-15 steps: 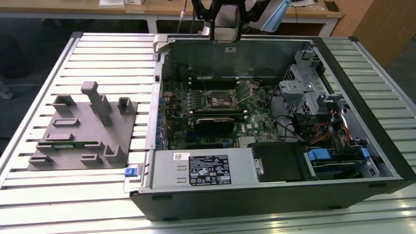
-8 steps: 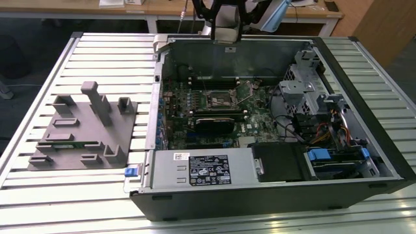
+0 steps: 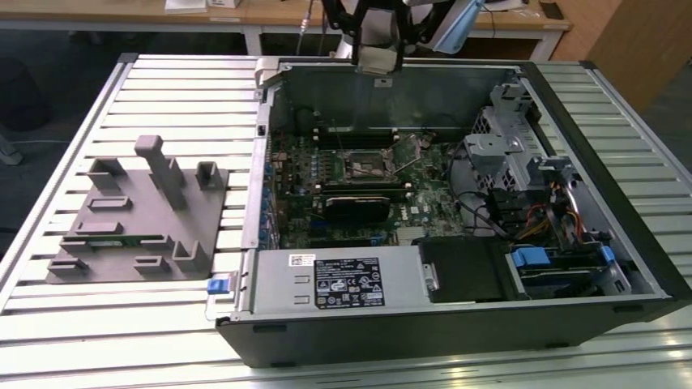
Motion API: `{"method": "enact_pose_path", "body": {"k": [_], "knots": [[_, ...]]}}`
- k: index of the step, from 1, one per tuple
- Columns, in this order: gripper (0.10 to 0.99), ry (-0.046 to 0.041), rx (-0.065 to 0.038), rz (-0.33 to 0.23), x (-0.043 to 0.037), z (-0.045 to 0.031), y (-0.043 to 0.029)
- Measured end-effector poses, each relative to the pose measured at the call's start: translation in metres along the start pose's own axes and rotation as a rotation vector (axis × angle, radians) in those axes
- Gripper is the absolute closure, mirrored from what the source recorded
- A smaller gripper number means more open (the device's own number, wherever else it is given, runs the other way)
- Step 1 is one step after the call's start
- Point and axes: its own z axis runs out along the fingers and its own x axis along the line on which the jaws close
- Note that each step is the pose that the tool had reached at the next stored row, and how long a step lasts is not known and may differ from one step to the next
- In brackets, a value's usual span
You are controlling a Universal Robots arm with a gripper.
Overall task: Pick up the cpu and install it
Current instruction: 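Place the cpu into insertion slot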
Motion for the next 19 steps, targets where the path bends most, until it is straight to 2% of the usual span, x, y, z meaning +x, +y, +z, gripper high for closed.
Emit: {"method": "enact_pose_path", "body": {"k": [19], "knots": [[0.545,-0.0333,0.003,0.29,0.0002,0.0021,0.0004]]}}
